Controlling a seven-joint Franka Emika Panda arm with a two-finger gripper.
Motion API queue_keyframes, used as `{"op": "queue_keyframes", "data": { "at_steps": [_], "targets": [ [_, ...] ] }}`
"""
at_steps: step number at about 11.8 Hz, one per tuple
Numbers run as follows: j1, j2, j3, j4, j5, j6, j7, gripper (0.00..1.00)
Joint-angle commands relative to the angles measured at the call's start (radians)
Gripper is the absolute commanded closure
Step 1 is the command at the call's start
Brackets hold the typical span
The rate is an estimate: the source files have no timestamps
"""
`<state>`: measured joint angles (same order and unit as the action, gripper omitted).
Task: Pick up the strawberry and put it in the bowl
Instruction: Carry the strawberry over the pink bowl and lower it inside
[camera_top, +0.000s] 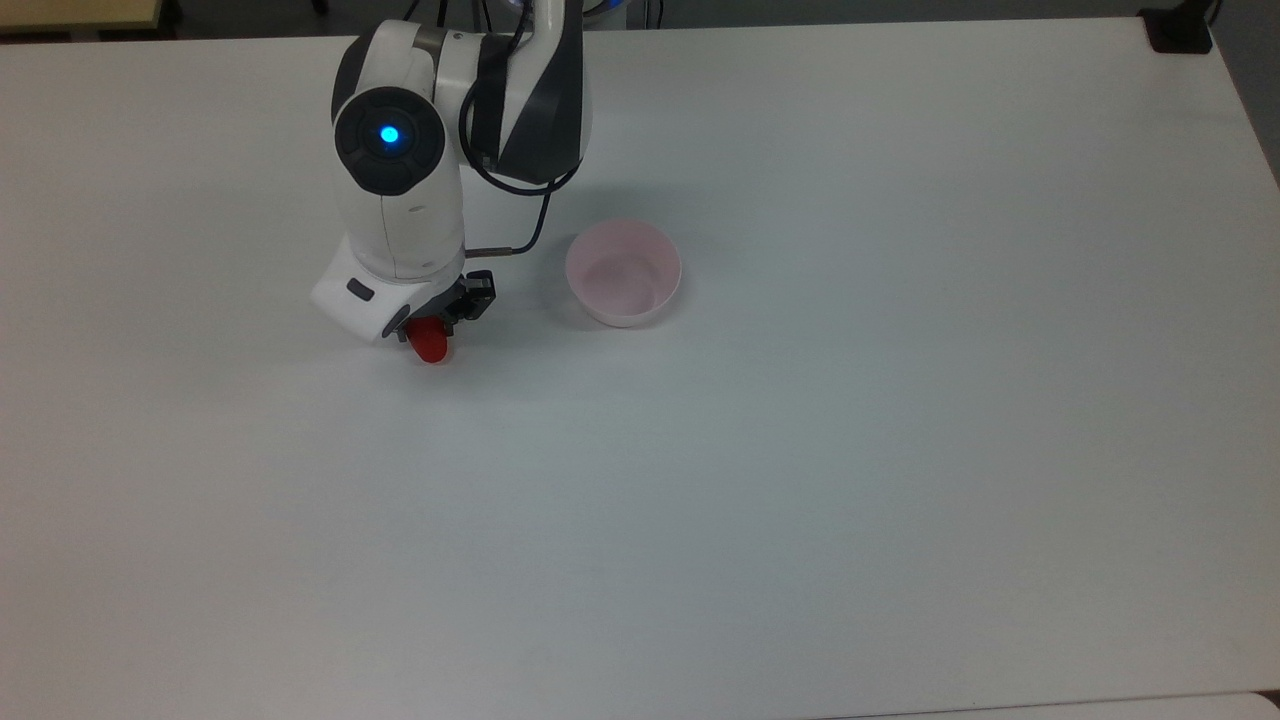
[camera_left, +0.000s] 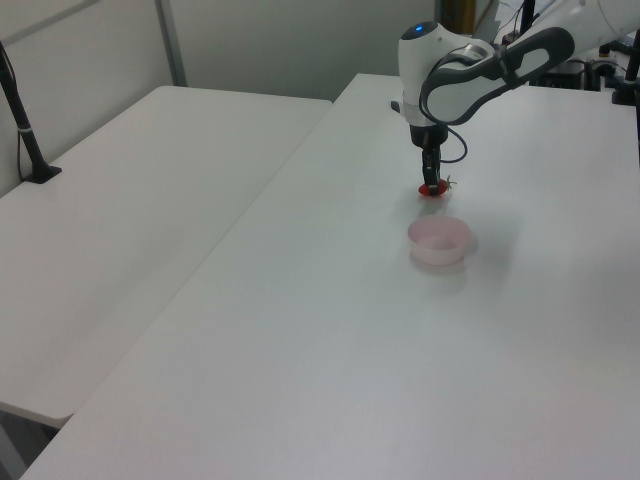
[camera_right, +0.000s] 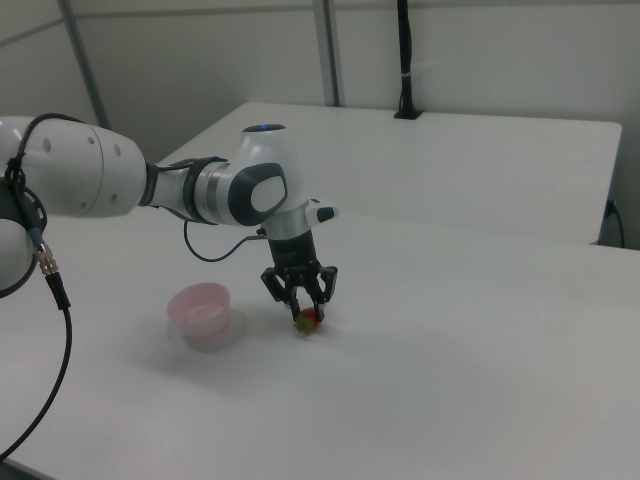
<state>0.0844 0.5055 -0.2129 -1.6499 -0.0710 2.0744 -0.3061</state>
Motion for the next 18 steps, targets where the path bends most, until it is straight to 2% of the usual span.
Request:
{"op": "queue_keyframes", "data": {
  "at_steps": [1, 6, 8, 10, 14, 16, 18],
  "targets": [
    [0.009, -0.027, -0.006, -0.031, -0.007, 0.019, -0.013, 0.57],
    [0.009, -0.060, -0.006, -0.011, 0.002, 0.015, -0.002, 0.57],
    [0.020, -0.087, -0.003, 0.017, 0.007, -0.055, 0.001, 0.57],
    [0.069, -0.126, -0.002, 0.025, 0.040, -0.091, 0.007, 0.57],
    [0.213, -0.200, -0.002, 0.015, 0.047, -0.178, 0.106, 0.57],
    [0.271, -0.211, -0.002, -0.036, 0.047, -0.183, 0.139, 0.57],
    [0.294, -0.210, -0.002, -0.074, 0.047, -0.174, 0.151, 0.57]
  ]
}}
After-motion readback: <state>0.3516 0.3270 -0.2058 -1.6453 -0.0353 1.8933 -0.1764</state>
